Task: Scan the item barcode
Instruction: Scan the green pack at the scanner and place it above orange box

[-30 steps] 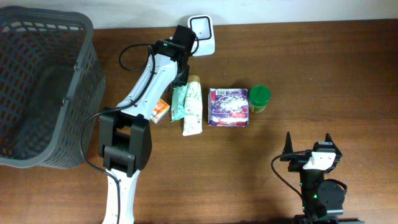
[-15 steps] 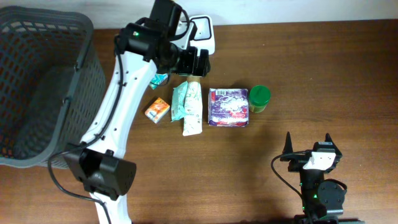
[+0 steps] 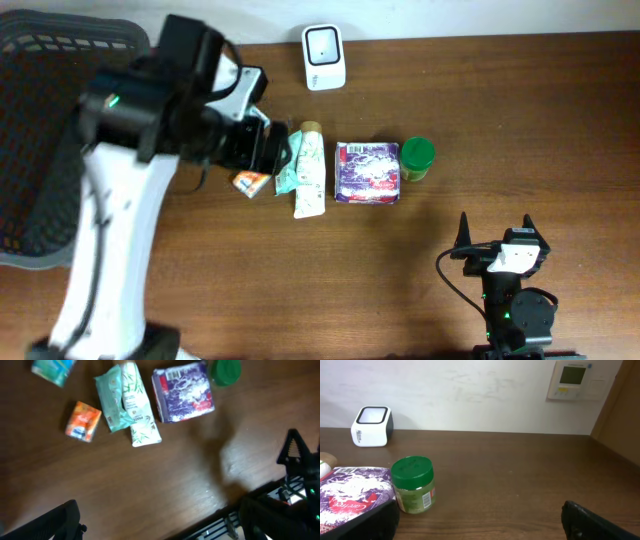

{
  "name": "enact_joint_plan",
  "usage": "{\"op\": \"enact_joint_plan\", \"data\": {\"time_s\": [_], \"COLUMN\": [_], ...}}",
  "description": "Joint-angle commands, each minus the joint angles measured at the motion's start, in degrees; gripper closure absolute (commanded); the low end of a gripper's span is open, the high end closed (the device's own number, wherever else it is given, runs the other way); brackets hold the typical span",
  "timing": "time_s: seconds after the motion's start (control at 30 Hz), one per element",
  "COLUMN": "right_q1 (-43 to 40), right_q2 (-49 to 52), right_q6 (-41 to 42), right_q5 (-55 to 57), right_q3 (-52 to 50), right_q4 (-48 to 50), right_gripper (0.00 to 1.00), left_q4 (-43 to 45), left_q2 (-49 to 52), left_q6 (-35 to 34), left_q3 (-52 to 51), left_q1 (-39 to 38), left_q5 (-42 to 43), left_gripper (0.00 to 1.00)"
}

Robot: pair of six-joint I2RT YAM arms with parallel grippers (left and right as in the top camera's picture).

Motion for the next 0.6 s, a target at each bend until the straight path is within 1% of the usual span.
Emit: {"op": "enact_joint_plan", "data": {"time_s": [0.0, 0.1, 0.17, 0.3, 0.4, 0.47, 0.57], "right_q1": [-0.42, -0.42, -0.42, -0.42, -0.42, -0.42, -0.42], "right_q2": [-0.26, -0.26, -0.26, -0.26, -0.26, -0.26, -0.26], "right_q6": [0.04, 0.04, 0.04, 0.04, 0.04, 0.04, 0.04], "right_q5": [0.11, 0.11, 0.11, 0.11, 0.11, 0.11, 0.11], "right_q3": [-0.48, -0.48, -0.46, -0.46, -0.46, -0.48, -0.46], "right_q4": [-0.22, -0.22, -0.22, -0.22, -0.22, -0.22, -0.22], "right_gripper": [0.02, 0.02, 0.02, 0.02, 0.02, 0.02, 0.02], "left_q4": [-0.76, -0.76, -0.74, 0.11, 1.88, 3.32, 1.62], "left_q2": [-8.04, -14.05, -17.94, -27.50, -30.82, -32.11, -32.13], "left_q6": [1.81, 1.81, 1.81, 1.55, 0.00, 0.02, -4.87], "left_q3": [0.17, -2.01, -5.42, -15.61, -18.67, -19.80, -19.80], "left_q1": [0.13, 0.13, 0.13, 0.15, 0.15, 0.15, 0.15], "left_q5": [-2.97, -3.41, -3.54, -4.92, -5.11, -7.63, -12.94], "left_gripper": [0.01, 0.01, 0.01, 0.01, 0.01, 0.00, 0.01]}}
